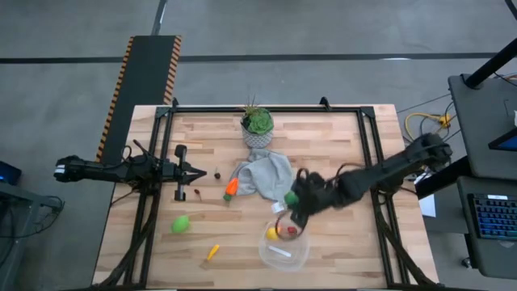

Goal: Pick and placing Produce into tupperware
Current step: Put the sweetcorn into the transparent bin

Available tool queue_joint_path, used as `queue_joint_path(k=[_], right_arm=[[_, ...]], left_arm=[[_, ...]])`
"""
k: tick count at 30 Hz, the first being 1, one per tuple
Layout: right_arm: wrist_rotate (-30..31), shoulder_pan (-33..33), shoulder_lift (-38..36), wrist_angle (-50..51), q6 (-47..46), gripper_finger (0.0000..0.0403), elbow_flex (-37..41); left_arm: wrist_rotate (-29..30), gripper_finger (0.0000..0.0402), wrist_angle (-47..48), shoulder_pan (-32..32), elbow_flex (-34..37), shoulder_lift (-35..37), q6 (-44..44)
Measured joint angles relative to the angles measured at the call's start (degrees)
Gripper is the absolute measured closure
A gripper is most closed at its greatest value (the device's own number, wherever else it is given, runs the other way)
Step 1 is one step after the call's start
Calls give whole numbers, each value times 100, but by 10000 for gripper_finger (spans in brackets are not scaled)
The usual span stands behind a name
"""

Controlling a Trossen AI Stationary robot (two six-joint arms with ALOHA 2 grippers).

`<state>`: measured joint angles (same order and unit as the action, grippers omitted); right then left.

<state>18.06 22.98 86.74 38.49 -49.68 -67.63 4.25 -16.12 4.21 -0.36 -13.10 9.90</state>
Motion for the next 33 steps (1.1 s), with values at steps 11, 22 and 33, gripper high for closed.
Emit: queue_joint_path(k=[11,22,33], right_arm=[[-649,692,1908,334,-148,206,-1394],[-1107,886,2601,1085,-81,206,-2025],[-1056,899,2668,1010,26,196,-2003]], left_arm=[[-2,402,-11,0,0,2,-15],[13,402,-17,0,0,-11,-19],[10,402,-8,0,0,0,-23]])
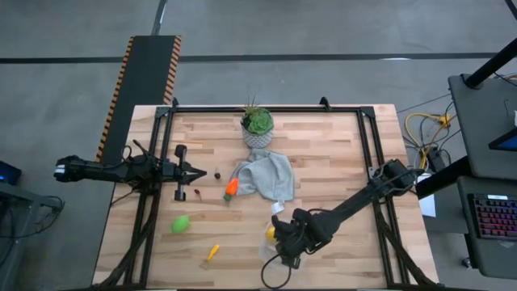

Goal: Pick and placing Produce into tupperware
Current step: Put the sweetcorn into the transparent bin

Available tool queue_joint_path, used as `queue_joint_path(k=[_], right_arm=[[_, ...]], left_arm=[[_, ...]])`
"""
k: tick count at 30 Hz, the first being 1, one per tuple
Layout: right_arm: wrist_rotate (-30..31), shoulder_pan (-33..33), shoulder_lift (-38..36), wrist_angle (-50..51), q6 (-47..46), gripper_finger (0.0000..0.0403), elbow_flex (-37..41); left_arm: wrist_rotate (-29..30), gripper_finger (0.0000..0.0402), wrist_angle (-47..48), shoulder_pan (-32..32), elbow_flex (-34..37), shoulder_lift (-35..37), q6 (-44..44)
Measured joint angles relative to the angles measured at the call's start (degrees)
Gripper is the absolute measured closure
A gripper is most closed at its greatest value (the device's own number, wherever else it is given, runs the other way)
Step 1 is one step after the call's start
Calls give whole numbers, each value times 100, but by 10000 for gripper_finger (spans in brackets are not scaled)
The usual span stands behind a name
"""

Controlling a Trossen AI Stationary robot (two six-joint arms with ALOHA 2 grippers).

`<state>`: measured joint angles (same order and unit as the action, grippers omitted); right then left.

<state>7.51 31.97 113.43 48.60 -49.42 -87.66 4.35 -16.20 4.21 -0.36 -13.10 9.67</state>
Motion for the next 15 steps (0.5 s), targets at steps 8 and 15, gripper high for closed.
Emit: queue_joint_path(k=[8,15], right_arm=[[0,-1,2,-13,-3,186,9],[0,-1,2,-28,-7,147,9]], left_arm=[[-1,402,-8,0,0,0,1],[-2,402,-8,0,0,0,2]])
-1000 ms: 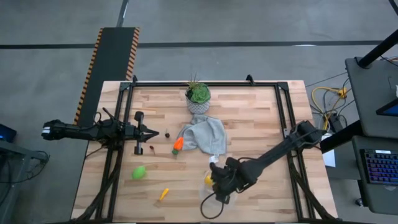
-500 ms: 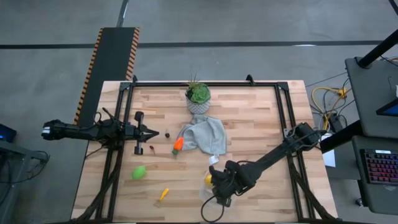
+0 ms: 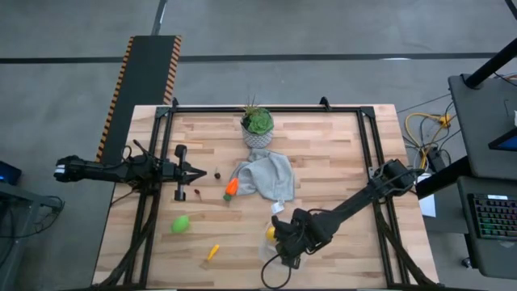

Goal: Pick and placing Produce into tupperware
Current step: Put the sweetcorn into the transparent bin, then put the black cherry into the transparent bin

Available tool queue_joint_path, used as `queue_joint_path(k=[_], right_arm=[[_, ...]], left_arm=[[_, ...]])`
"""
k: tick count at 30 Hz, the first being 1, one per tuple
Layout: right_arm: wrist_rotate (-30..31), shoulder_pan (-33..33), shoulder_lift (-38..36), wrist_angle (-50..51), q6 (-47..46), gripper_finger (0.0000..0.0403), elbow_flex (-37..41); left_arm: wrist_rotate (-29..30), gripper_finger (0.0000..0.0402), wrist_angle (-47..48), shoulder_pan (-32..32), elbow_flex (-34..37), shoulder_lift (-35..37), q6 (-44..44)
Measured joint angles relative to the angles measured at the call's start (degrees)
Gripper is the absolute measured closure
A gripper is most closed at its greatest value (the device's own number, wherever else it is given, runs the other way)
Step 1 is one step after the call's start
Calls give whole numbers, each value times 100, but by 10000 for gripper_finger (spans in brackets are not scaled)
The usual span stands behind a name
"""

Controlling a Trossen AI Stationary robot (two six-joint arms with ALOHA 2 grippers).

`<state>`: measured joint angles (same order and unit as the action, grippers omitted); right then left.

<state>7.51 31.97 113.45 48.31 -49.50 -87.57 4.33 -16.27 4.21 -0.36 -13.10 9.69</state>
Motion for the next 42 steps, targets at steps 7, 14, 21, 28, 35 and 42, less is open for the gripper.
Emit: queue_joint_path(k=[7,14,21,28,35,42], right_arm=[[0,0,-2,-7,13,130,0],[26,-83,-37,-9,365,139,4],[16,-468,-79,-17,1171,141,-129],[850,-876,-169,116,1797,145,-431],[2089,-910,-970,-162,3035,147,-417],[2065,-653,-2050,-1428,4468,149,299]], left_arm=[[-2,402,0,0,0,0,0],[-2,402,0,0,0,0,0],[-19,402,-82,0,0,-2,0],[-17,402,-117,0,0,-25,0],[-13,402,-117,0,0,-81,0],[3,402,-114,0,0,-79,-18]])
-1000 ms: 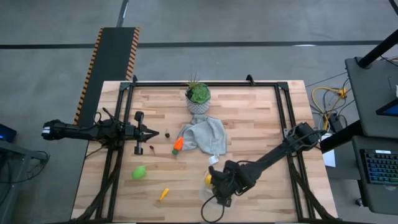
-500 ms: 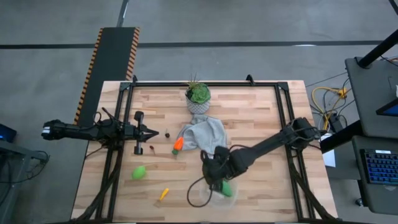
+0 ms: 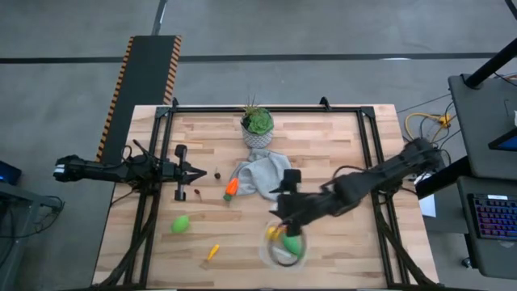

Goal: Pick and placing Produce into tupperware
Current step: Put the black cherry into the transparent bin

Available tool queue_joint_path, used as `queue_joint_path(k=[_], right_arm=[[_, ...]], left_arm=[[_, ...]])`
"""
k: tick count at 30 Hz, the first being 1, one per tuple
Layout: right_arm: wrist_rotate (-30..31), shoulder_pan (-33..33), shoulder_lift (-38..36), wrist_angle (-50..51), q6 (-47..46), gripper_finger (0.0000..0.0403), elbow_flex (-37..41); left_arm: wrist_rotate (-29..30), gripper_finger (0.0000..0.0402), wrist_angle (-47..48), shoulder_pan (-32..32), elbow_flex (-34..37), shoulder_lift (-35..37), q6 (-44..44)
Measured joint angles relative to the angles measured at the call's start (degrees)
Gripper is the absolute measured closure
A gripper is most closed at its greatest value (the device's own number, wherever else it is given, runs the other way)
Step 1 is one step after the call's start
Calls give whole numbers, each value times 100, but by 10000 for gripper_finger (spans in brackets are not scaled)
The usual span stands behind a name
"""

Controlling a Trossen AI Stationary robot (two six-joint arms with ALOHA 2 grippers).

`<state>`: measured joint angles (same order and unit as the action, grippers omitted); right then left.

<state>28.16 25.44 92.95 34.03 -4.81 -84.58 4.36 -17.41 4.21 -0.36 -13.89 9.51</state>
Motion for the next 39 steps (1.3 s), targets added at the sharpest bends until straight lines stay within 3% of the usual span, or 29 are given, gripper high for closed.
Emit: queue_joint_path(k=[3,9,14,19,27,33,39], right_arm=[[-279,102,-731,-1319,332,149,1009],[-1722,92,-2164,-4784,897,149,3754],[-1842,-120,-3090,-6261,1040,149,5431],[-1198,-145,-4369,-6169,998,155,6353],[-1008,-175,-6540,-5121,1074,201,7213],[-1042,-468,-7272,-4896,1368,244,7445],[-1007,-1137,-7498,-4308,1335,340,7454]], left_arm=[[1,402,-6,0,0,-7,-8],[-2,402,-105,0,0,4,-8],[-4,402,-261,0,0,-22,-8],[-7,402,-262,0,0,-58,-10],[-20,402,-263,0,0,-279,-8],[42,402,-537,0,0,-371,11],[42,402,-618,0,0,-400,14]])
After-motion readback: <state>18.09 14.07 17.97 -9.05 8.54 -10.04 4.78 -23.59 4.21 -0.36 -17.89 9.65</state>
